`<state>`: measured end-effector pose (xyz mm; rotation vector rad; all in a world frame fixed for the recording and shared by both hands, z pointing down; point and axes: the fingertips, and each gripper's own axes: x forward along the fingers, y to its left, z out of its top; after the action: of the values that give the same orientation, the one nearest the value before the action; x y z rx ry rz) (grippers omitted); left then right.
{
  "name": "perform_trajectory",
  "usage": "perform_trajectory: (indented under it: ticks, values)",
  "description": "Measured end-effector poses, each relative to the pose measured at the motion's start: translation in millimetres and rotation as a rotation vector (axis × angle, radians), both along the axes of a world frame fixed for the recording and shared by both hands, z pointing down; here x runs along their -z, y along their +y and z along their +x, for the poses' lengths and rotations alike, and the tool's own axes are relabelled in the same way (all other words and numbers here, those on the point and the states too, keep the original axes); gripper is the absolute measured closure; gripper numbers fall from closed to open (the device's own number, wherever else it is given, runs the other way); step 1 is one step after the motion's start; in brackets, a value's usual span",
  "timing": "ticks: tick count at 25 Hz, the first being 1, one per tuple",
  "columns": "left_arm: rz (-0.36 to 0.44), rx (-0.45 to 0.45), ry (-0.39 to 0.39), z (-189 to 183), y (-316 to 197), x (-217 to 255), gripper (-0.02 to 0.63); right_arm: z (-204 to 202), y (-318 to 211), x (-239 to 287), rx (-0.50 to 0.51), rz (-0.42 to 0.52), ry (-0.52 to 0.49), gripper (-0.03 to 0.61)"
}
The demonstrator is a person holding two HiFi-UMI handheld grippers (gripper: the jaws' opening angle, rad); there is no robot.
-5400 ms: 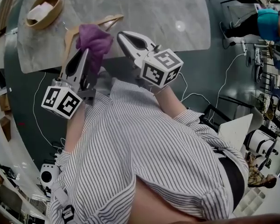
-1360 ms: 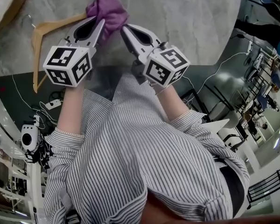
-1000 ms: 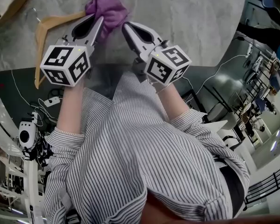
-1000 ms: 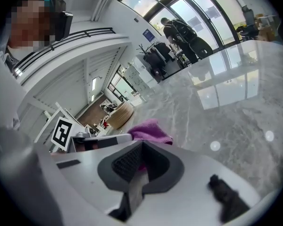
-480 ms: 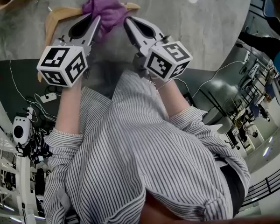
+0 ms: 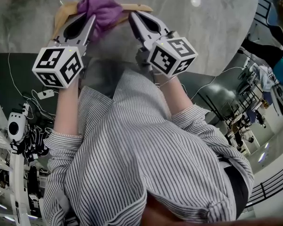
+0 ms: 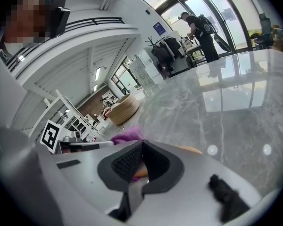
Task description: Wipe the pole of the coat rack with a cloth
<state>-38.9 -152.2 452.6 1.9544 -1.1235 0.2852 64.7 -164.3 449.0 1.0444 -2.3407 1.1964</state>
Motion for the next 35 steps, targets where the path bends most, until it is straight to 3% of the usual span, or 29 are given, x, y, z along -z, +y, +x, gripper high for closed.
perform_trajectory:
  ticks: [14, 25, 35]
  values:
    - [-0.014, 0.115, 0.008, -54.7, 8.3, -3.8, 0.563, -26.0, -7.6, -10.7, 0.038, 0.001, 0.028, 0.565]
    - [0.002, 0.149, 0.021, -67.2, 11.8, 0.0, 0.563, -46.7, -5.2, -8.1, 0.085, 0.008, 0.018, 0.565]
    - [0.0, 0.234, 0.04, -81.2, 20.9, -2.4, 0.563, -52.3, 1.0, -7.2, 0.124, -0.001, 0.01, 0.565]
